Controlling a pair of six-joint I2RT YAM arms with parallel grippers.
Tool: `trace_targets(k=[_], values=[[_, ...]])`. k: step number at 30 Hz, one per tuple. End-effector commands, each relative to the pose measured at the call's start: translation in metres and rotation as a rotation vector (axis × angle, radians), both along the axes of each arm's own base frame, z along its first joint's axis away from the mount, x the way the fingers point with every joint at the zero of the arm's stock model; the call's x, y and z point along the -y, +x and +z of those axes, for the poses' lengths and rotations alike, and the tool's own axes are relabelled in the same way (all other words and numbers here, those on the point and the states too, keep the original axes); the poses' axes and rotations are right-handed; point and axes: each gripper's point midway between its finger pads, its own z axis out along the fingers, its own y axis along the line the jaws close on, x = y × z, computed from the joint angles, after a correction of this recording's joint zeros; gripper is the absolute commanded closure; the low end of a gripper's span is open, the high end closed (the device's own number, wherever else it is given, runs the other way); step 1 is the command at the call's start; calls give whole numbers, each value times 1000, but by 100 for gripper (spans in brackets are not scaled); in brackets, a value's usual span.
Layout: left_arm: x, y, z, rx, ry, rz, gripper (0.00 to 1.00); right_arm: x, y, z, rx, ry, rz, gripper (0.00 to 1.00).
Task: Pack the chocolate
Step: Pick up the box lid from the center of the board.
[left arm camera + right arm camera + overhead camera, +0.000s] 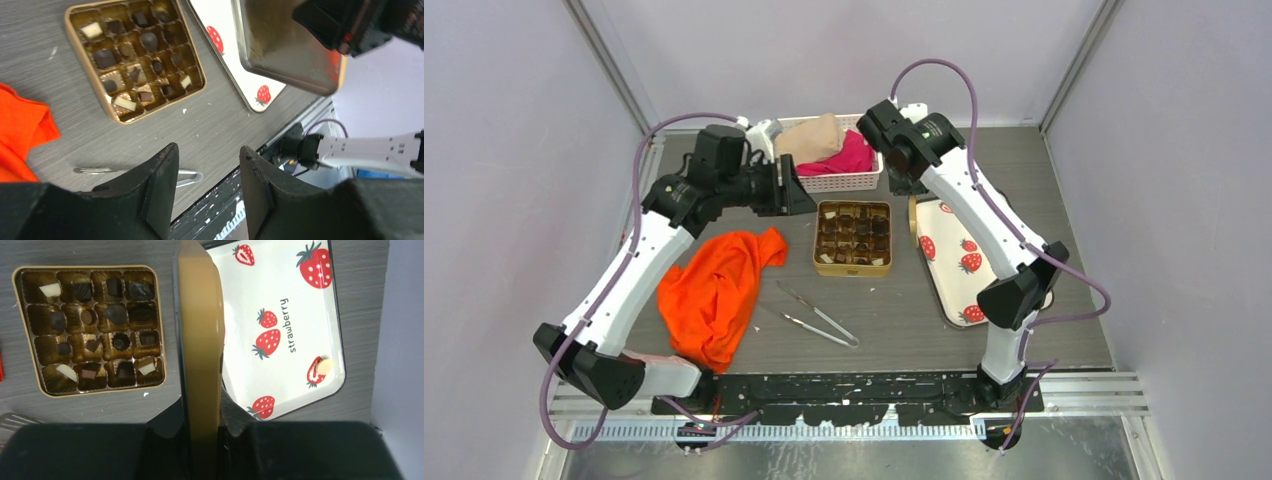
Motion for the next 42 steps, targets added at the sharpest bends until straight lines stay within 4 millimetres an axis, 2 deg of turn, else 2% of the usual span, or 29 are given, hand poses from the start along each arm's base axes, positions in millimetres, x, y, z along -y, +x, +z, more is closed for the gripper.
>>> trace_targets(k=[1, 6, 9, 12, 16, 23, 34, 42], values=[[22, -1, 13, 175, 32, -61, 51, 2, -6, 18, 45, 45, -33, 99], [58, -16, 19, 248, 6, -108, 50, -10, -4, 20, 31, 116, -56, 99], [90, -27, 19, 311, -31, -117, 50, -20, -2, 18, 13, 221, -123, 99], [106, -31, 15, 404, -10, -104, 49, -21, -1, 18, 2, 248, -178, 99], [118, -36, 20, 465, -22, -130, 48, -19, -4, 16, -15, 292, -256, 99], [130, -41, 20, 544, 39, -170, 48, -26, -14, 3, -121, 409, -348, 99], [147, -43, 22, 573, 53, -200, 48, -33, -19, 5, -132, 467, -353, 99], [145, -20, 11, 619, 166, -88, 53, -34, -21, 6, -137, 481, -355, 99]])
